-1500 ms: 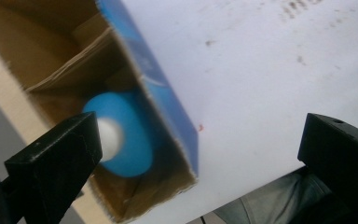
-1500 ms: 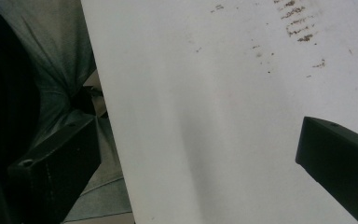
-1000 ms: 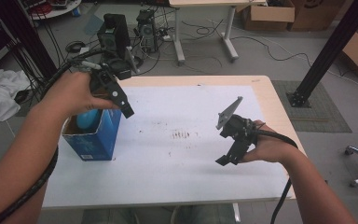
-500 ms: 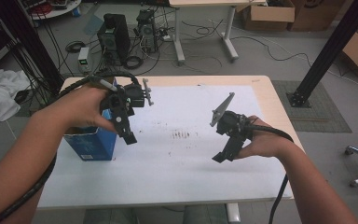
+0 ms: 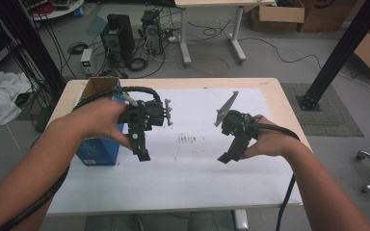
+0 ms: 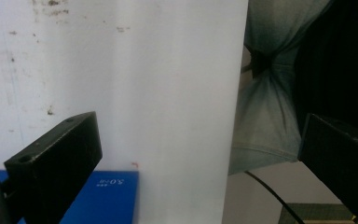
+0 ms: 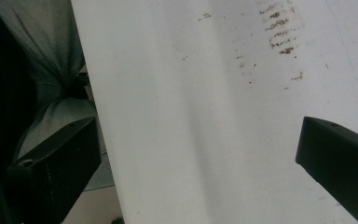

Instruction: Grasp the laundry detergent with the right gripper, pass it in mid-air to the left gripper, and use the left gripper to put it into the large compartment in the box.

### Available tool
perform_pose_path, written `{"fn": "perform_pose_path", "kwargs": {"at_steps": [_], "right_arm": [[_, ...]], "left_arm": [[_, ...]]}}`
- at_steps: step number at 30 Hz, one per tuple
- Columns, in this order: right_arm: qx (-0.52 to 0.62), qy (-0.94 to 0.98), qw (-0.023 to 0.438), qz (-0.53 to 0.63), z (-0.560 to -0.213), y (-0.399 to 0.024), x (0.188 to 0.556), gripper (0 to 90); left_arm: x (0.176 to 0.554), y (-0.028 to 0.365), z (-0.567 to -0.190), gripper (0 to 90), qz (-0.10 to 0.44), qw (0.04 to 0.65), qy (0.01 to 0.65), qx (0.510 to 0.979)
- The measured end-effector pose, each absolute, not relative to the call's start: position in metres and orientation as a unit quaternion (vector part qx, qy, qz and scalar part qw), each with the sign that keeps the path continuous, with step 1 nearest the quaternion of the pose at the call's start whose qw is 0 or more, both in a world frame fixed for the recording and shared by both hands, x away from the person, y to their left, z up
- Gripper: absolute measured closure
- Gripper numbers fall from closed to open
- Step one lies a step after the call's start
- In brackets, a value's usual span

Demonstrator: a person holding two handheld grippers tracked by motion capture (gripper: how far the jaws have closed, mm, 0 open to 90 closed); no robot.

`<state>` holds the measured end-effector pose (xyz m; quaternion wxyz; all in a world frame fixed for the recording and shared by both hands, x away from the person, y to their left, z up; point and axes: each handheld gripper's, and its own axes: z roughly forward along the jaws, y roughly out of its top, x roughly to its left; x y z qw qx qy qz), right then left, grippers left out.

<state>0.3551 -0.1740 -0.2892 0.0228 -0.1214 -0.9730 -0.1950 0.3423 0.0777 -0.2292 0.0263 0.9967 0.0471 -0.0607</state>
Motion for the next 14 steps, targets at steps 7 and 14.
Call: {"fn": "perform_pose_path", "kwargs": {"at_steps": [7,14], "right_arm": [[-0.122,-0.973,0.024,-0.193,-0.2915,-0.175,0.3567,0.0],[-0.127,-0.973,0.026,-0.192,-0.2929,-0.1778,0.3588,0.0]], "left_arm": [[0.3475,0.0779,-0.234,0.1,-0.064,0.023,0.049,0.996],[0.3496,0.0763,-0.2338,0.1,-0.061,0.03,0.043,0.997]]}}
